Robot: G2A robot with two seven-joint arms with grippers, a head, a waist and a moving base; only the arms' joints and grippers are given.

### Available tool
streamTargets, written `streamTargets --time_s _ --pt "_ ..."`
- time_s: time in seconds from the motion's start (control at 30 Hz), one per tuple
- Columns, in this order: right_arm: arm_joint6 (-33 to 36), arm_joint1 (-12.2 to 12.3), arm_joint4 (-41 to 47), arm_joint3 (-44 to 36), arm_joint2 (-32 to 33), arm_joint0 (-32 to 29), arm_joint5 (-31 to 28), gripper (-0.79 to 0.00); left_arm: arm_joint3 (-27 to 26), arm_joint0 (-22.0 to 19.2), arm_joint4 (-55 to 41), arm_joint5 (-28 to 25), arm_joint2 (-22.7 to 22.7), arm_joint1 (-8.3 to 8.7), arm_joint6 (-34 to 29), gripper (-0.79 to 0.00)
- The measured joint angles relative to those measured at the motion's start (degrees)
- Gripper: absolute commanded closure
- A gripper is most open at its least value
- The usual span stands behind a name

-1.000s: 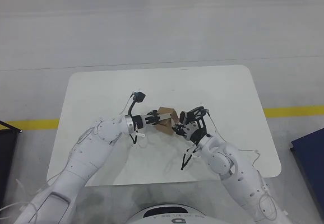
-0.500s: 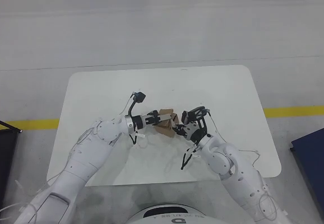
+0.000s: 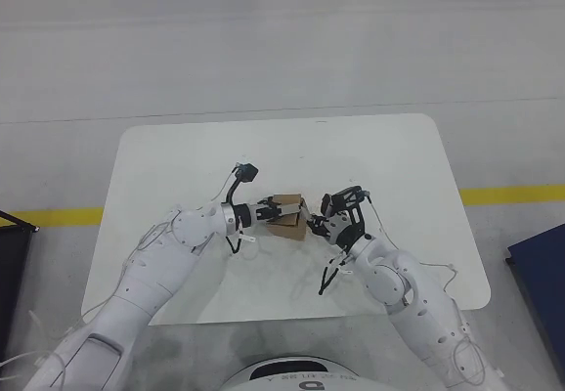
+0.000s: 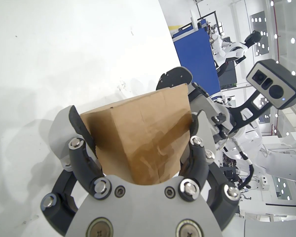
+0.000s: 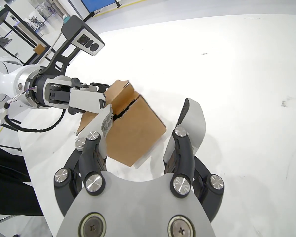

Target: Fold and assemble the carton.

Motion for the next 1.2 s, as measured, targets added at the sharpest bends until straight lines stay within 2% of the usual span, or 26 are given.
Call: streamTargets --time_s 0.17,0.47,0.8,1.0,1.2 --pt "-0.4 0.1 0.4 0.0 1.2 -0.3 0.5 -0.64 0.7 -0.5 0.5 0.7 0.6 -0.17 -0.2 -0.785" --pt "-0.5 0.2 1.1 -0.4 2.1 -0.7 0.4 -0.634 0.5 -1.1 0.7 0.6 0.8 -0.32 0.0 -0.785" --pt "-1.0 0.1 4.1 0.2 3.4 -0.3 0.7 -0.588 1.1 -1.5 0.6 0.7 0.9 -0.38 -0.2 -0.785" --pt "-0.4 0.8 4.6 -0.9 6.7 -2.9 -0.3 -0.557 1.0 -1.4 -0.2 -0.3 0.4 -0.28 -0.2 -0.785" --pt "1.5 1.1 3.9 -2.9 7.2 -4.5 -1.3 -0.533 1.3 -1.7 -0.6 -0.4 0.6 -0.38 -0.5 -0.785"
